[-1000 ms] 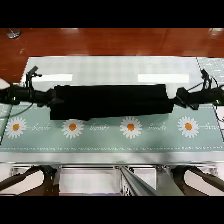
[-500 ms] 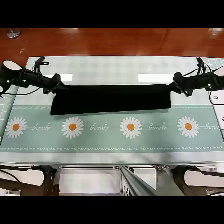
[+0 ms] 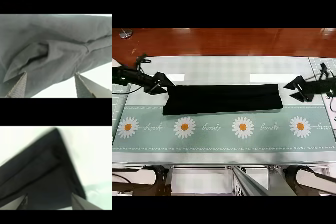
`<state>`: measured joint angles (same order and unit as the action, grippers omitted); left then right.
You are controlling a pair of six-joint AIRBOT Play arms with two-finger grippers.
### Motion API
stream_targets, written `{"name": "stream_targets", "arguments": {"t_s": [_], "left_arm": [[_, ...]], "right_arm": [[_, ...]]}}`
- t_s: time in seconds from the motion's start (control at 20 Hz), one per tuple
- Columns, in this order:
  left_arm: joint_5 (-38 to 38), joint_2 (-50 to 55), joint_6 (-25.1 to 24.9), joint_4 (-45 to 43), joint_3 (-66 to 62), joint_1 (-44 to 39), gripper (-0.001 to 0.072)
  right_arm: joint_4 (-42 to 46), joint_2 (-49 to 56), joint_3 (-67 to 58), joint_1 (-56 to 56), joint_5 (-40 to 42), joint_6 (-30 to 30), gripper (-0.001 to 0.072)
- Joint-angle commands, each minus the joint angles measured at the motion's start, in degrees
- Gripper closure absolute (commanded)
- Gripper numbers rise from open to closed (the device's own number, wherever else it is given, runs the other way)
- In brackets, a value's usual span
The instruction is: Fold the shirts.
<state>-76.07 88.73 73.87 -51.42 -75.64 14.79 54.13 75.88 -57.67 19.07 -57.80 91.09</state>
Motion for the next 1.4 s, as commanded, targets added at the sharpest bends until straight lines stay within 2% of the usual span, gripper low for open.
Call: {"name": "stream_targets", "arguments": {"t_s": [0.0, 0.1, 0.35, 0.6, 0.95, 1.0, 1.05, 1.1, 1.15, 1.2, 1.25, 1.3, 1.35], "left_arm": [[8.8, -9.8, -1.6, -1.1, 7.1, 0.3, 0.0003], [12.0, -15.3, -3.0, -1.1, 12.5, -1.6, 0.0003], [11.9, -18.6, -3.7, -1.1, 16.0, -7.3, 0.0003], [12.5, -18.6, -3.7, -1.1, 16.0, -11.1, 0.0004], [12.6, -18.6, -3.8, -1.0, 16.0, -11.7, 0.0004], [12.6, -18.6, -3.8, -1.0, 16.0, -11.7, 0.0004], [12.6, -18.6, -3.7, -1.0, 16.0, -11.7, 0.0004], [12.5, -18.6, -3.7, -1.0, 16.0, -11.7, 0.0005], [12.5, -18.6, -3.7, -1.0, 16.0, -11.7, 0.0009], [12.4, -18.6, -3.8, -1.0, 16.0, -11.7, 0.0073], [12.4, -18.6, -3.8, -1.0, 16.0, -11.7, 0.0340], [12.4, -18.6, -3.8, -1.0, 16.0, -11.8, 0.0693], [12.4, -18.6, -3.8, -1.0, 16.0, -12.1, 0.0683]], "right_arm": [[2.4, -10.3, 14.9, 0.1, 12.9, 7.0, 0.0096], [1.7, -9.9, 18.9, -1.2, 17.0, 7.5, 0.0096], [-1.4, 2.1, 9.0, -1.5, 8.3, 0.4, 0.0096], [-0.5, 9.5, 0.9, -2.4, 2.1, 0.4, 0.0096], [-1.3, 13.3, 0.7, -6.1, 1.1, -0.9, 0.0098], [-1.2, 13.6, 0.6, -6.9, 1.2, -0.9, 0.0176], [-1.2, 13.4, 0.3, -7.5, 1.0, -1.2, 0.0421], [-1.7, 13.2, -0.7, -7.5, -0.1, -2.8, 0.0698], [-1.7, 12.4, -1.7, -7.5, -1.2, -3.3, 0.0693], [-1.2, 11.1, -2.9, -7.4, -2.3, -3.3, 0.0694], [-0.3, 9.4, -3.5, -7.3, -2.9, -3.2, 0.0694], [0.7, 7.2, -3.5, -7.1, -3.1, -3.3, 0.0694], [2.4, 4.6, -3.5, -7.1, -4.4, -3.3, 0.0694]]}}
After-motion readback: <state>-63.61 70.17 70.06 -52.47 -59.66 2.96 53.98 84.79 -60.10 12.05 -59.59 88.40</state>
